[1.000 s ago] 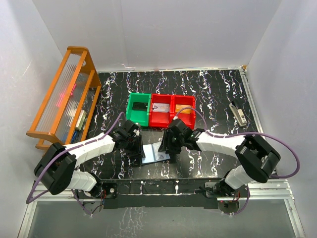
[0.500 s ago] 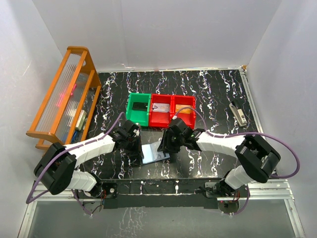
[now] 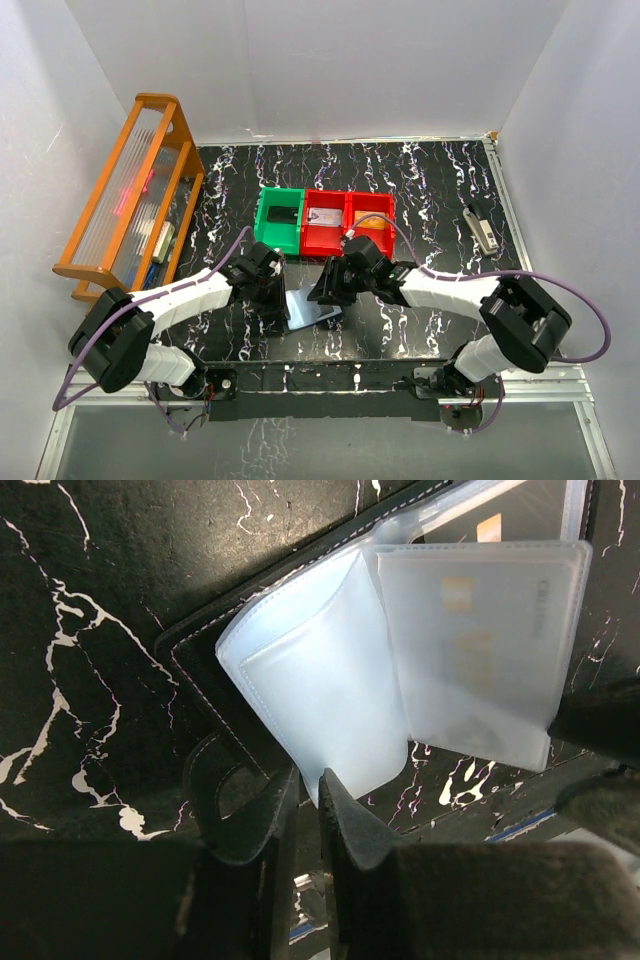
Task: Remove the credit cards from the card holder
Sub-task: Remove the credit card from the card holder.
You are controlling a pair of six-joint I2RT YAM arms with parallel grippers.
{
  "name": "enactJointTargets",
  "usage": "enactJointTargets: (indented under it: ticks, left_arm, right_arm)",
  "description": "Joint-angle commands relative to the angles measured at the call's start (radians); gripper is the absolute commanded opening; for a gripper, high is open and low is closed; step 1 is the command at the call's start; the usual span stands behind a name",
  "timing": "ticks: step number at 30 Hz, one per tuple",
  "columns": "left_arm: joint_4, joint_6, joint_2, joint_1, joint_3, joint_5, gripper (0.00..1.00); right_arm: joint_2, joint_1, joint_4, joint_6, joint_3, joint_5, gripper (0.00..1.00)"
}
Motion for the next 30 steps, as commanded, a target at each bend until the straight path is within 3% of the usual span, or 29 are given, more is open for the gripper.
enactJointTargets:
  ticks: [1,9,23,30]
  left_arm:
    - [-0.007,0.008,-0.009,-0.006,0.010,0.012,0.12]
    - [-0.045,0.002,-0.047,-0.006,0.014,-0.034,0.14]
    - [-0.164,-0.057,-0.200,-0.007,0.035,-0.181,0.26]
    - [-0.095,-0.046,-0.211,-0.007,0.040,-0.112,0.34]
  right_arm:
    - [-0.016,0.002,0.180,0.061,-0.029,-0.073,0.35]
    - [0.047,0.003,0.235,0.072,-0.005,-0.122,0.35]
    - [0.116,0.002,0.284,0.068,0.050,-0.211,0.42]
    - [0.142,-0.006,0.061,-0.043,0.132,-0.082,0.38]
